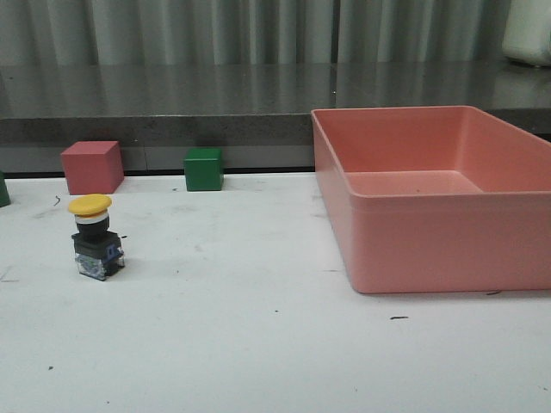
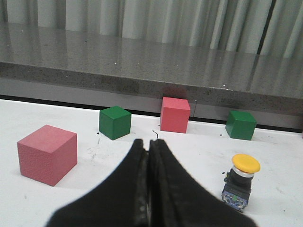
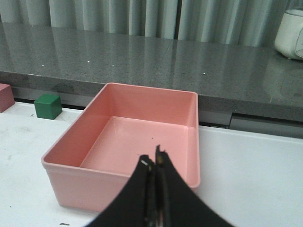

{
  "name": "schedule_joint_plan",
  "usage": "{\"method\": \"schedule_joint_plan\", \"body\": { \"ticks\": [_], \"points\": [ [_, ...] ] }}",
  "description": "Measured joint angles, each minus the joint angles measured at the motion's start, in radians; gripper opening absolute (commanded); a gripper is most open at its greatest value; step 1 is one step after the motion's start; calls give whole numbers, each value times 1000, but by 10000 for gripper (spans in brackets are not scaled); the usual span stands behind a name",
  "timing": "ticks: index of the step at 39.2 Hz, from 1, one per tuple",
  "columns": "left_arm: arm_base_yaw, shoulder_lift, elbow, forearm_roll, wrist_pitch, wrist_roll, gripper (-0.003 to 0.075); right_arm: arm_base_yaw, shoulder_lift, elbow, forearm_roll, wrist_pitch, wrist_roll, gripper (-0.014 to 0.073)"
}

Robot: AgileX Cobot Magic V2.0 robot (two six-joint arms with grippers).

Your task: Place and stand button with both arms

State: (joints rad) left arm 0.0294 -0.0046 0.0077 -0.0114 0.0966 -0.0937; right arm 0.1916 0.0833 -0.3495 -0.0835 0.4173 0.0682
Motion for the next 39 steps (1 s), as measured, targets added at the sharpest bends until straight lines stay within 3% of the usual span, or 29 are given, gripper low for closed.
{"method": "schedule_joint_plan", "body": {
  "ticks": [17,31,39],
  "points": [
    [0,0,0,0,-2,0,-20,0,0,17,0,-10,0,-62],
    [0,0,0,0,-2,0,-20,-85,0,253,52,-216,0,-62],
    [0,0,0,0,-4,0,-20,-107,-57,369,75,-238,0,-62]
  ]
}}
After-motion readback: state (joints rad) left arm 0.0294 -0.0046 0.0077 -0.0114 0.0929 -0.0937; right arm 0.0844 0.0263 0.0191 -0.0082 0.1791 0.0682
